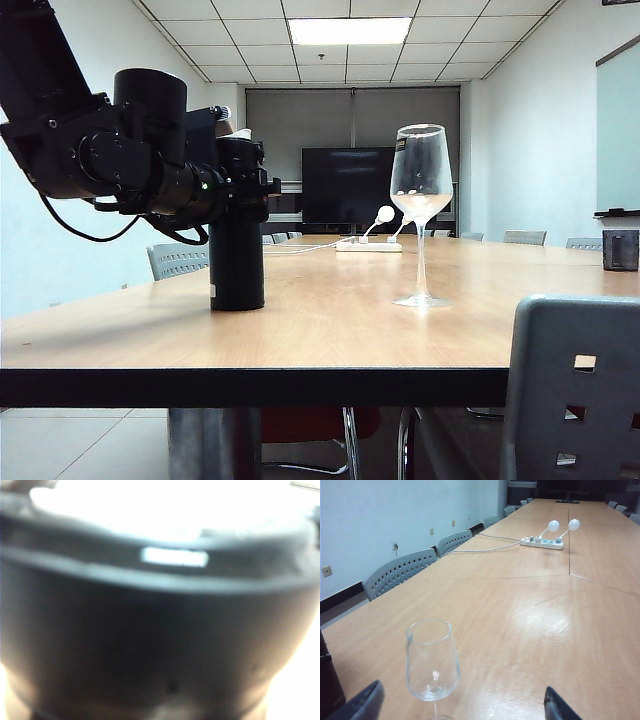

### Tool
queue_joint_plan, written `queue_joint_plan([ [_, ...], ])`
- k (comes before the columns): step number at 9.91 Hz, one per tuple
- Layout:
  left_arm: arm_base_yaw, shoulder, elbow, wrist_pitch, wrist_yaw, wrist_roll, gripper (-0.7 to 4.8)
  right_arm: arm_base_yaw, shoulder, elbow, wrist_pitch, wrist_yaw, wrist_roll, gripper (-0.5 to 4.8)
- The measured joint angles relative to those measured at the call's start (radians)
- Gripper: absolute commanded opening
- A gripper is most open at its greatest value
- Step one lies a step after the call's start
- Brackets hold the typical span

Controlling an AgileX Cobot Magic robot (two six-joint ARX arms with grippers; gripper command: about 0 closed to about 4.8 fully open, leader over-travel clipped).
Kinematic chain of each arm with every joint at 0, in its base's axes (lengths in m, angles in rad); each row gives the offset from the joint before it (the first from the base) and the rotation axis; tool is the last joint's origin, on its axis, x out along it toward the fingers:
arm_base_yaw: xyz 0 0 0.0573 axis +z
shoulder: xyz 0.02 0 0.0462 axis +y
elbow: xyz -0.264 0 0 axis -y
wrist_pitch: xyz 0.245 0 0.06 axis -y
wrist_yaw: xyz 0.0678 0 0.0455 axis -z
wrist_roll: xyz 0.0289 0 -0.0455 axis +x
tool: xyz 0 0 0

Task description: Pick up the black thermos cup, pour some water from it into the stemmed glass, and then put the thermos cup back on the table.

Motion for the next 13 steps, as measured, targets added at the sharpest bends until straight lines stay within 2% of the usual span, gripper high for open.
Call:
queue_joint_plan([
  [6, -0.001, -0.010, 0.000, -0.023, 0.002, 0.042, 1.65, 0.000, 0.000, 0.000, 0.001, 0.000, 0.000, 4.13],
  [9, 0.000, -0.041, 0.051, -0.171, 0.002, 0.091, 1.60, 0.000, 0.000, 0.000, 0.000, 0.000, 0.000, 4.13],
  [10, -0.025, -0.043, 0.141, -0.270, 0.013, 0.056, 1.60, 0.000, 0.000, 0.000, 0.000, 0.000, 0.000, 4.13],
  [13, -0.023, -0.044, 0.142, -0.198, 0.023, 0.013, 1.60, 0.000, 0.000, 0.000, 0.000, -0.001, 0.000, 4.13],
])
